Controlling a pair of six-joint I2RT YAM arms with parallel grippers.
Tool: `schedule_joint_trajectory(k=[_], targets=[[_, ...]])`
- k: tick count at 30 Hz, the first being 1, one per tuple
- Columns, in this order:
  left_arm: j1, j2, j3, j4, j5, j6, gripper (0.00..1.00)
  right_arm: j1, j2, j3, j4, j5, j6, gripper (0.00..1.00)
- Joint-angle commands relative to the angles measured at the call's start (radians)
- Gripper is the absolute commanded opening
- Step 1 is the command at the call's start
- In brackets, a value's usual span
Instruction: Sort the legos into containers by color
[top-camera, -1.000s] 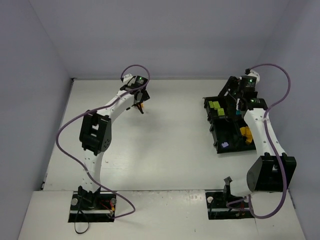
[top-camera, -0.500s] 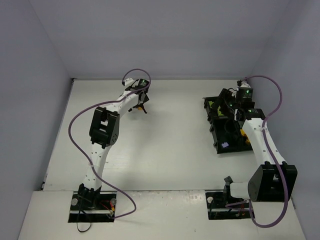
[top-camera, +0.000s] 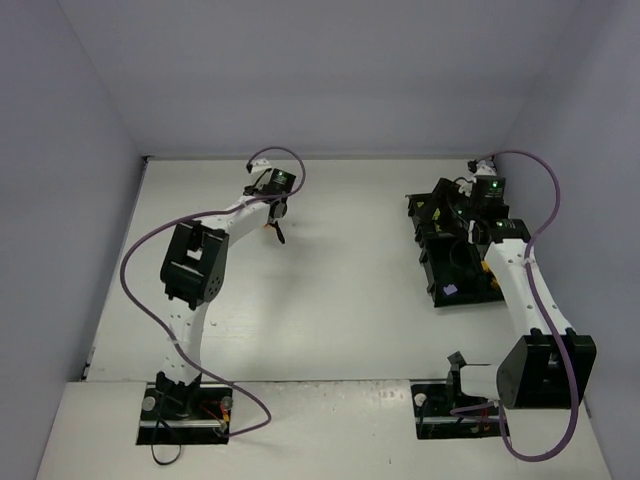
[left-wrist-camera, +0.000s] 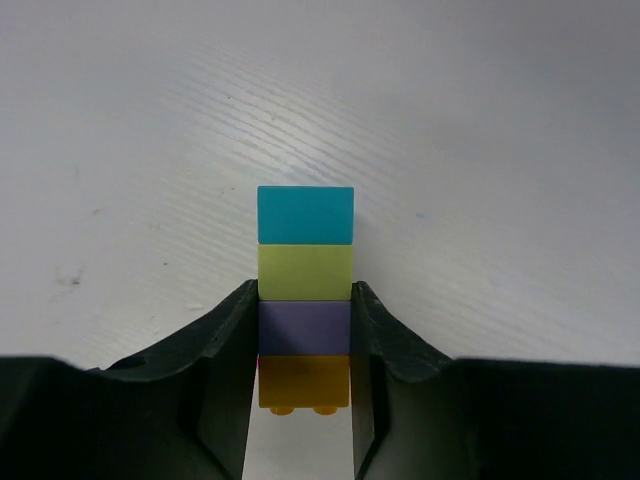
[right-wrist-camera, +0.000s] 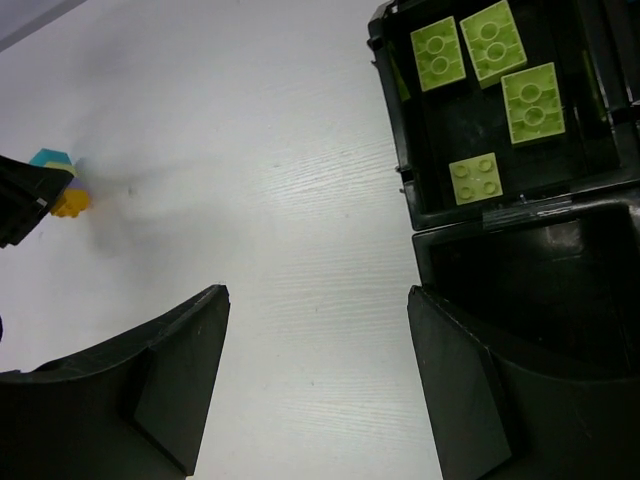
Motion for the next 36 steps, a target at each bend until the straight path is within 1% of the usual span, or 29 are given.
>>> schedule_joint_trajectory(k=[1,2,3,4,5,6,7,8,9,10,11,12,14,15,16,17,19,22,28,31,32,34,35,36], targets=[[-0.036,-0.241,-0.104,0.314,-0.032,0.265,0.00,0.036,0.001,0.035,0.045,-0.080,-0.024,0.68],[-0.041,-0.278,-0.147,0.367,0.010,0.369,0.00,0.042,0.007,0.044,0.045,-0.112,-0.027,0.68],[-0.045,-0.312,-0.191,0.440,0.044,0.427,0.00,0.048,0.010,0.054,0.045,-0.132,-0.029,0.68],[-0.056,-0.385,-0.281,0.554,0.087,0.480,0.00,0.059,0.024,0.064,0.045,-0.155,-0.035,0.68],[-0.059,-0.423,-0.326,0.603,0.214,0.586,0.00,0.063,0.031,0.087,0.045,-0.207,-0.035,0.68],[-0.062,-0.456,-0.369,0.651,0.301,0.644,0.00,0.069,0.039,0.101,0.045,-0.235,-0.033,0.68],[-0.062,-0.524,-0.450,0.723,0.384,0.691,0.00,0.074,0.059,0.115,0.045,-0.259,-0.032,0.68],[-0.064,-0.558,-0.487,0.752,0.449,0.759,0.00,0.088,0.068,0.142,0.043,-0.281,-0.030,0.68],[-0.065,-0.587,-0.523,0.784,0.557,0.796,0.00,0.096,0.076,0.158,0.043,-0.313,-0.030,0.68],[-0.064,-0.642,-0.578,0.811,0.615,0.823,0.00,0.106,0.093,0.173,0.043,-0.328,-0.032,0.68],[-0.064,-0.667,-0.596,0.809,0.668,0.907,0.00,0.115,0.104,0.187,0.043,-0.344,-0.032,0.68],[-0.065,-0.709,-0.613,0.803,0.777,0.948,0.00,0.137,0.111,0.219,0.043,-0.382,-0.033,0.68],[-0.068,-0.748,-0.664,0.797,0.863,1.004,0.00,0.174,0.143,0.251,0.043,-0.416,-0.036,0.68],[-0.070,-0.786,-0.681,0.802,0.935,1.014,0.00,0.189,0.154,0.280,0.043,-0.445,-0.040,0.68],[-0.070,-0.802,-0.698,0.809,0.978,1.026,0.00,0.204,0.176,0.296,0.043,-0.456,-0.043,0.68],[-0.070,-0.819,-0.725,0.812,1.006,1.058,0.00,0.220,0.185,0.310,0.043,-0.466,-0.044,0.68],[-0.074,-0.857,-0.745,0.811,1.054,1.057,0.00,0.266,0.212,0.346,0.043,-0.488,-0.052,0.71],[-0.081,-0.892,-0.753,0.789,1.107,1.054,0.00,0.312,0.246,0.393,0.043,-0.525,-0.053,0.72],[-0.105,-0.935,-0.759,0.776,1.144,1.060,0.00,0.373,0.306,0.451,0.045,-0.548,-0.058,0.72],[-0.107,-0.940,-0.764,0.791,1.157,1.042,0.00,0.395,0.324,0.462,0.045,-0.552,-0.063,0.68],[-0.107,-0.941,-0.767,0.795,1.161,1.040,0.00,0.398,0.326,0.466,0.045,-0.556,-0.064,0.65],[-0.107,-0.941,-0.770,0.818,1.168,1.025,0.00,0.405,0.334,0.471,0.045,-0.556,-0.067,0.62],[-0.107,-0.941,-0.770,0.823,1.172,1.023,0.00,0.410,0.337,0.474,0.045,-0.557,-0.067,0.58],[-0.107,-0.941,-0.770,0.825,1.172,1.020,0.00,0.412,0.340,0.476,0.045,-0.559,-0.069,0.57]])
